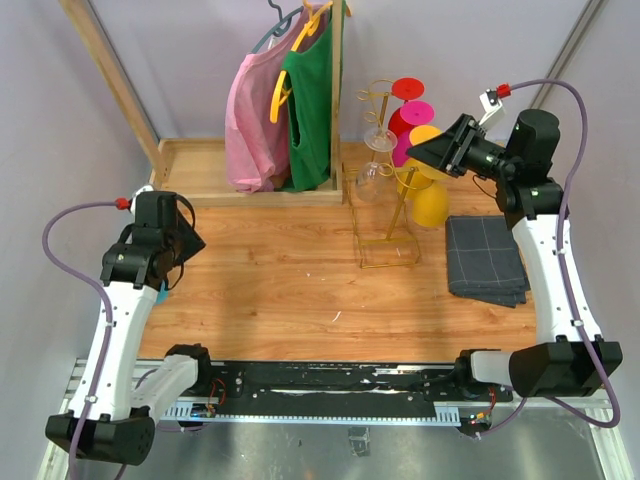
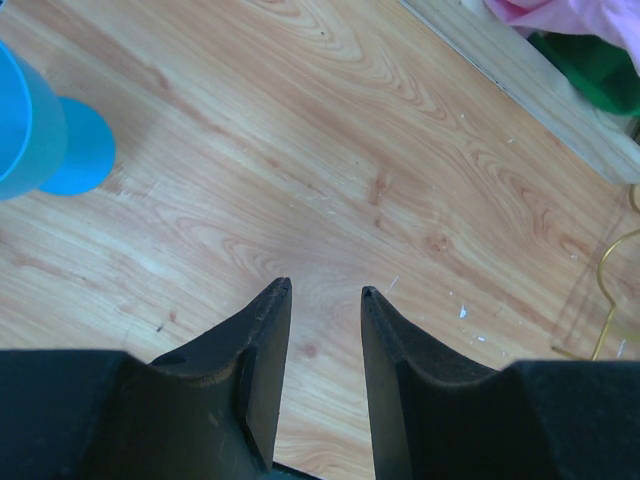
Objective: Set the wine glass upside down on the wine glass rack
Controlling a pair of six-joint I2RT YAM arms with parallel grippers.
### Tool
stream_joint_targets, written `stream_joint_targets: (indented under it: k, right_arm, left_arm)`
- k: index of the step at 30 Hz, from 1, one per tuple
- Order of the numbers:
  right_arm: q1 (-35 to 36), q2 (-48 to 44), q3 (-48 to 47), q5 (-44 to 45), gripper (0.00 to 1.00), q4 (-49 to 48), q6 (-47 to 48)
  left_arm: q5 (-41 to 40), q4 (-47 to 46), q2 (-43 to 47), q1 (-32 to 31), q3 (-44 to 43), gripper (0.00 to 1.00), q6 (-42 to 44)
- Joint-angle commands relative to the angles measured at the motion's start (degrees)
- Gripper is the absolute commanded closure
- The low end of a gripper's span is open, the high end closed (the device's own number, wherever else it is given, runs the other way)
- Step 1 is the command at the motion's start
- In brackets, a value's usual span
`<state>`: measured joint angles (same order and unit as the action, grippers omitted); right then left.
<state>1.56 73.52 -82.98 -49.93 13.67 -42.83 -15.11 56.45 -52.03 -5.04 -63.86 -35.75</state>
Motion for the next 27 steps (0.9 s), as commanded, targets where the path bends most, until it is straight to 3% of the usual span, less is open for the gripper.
stream_joint_targets:
  k: [1,14,22,27]
  right_arm:
    - [-1.3,-1.7,2.9,-1.1,0.58,-2.5,1.6]
    - [-1.4,-7.2,5.0,0.9,0.57,0.4,4.4]
    - [-1.1,-8.1,6.0,-0.8,0.57,-0.3,2.8]
    - [-0.5,-7.9,7.0,-1.9,0.57,-1.6,1.6]
  left_arm:
    - [0.1,-1.7,-1.5,2.4,0.3,0.61,-3.7]
    - [-0.8,0.0,-10.7,10.1,-5.6,0.60,-9.9]
    - [-11.1,1.9,-10.7,13.3,-6.4,0.61,-7.5]
    - [-12.7,1.1,-11.0,16.3,-4.5,0.63,-9.6]
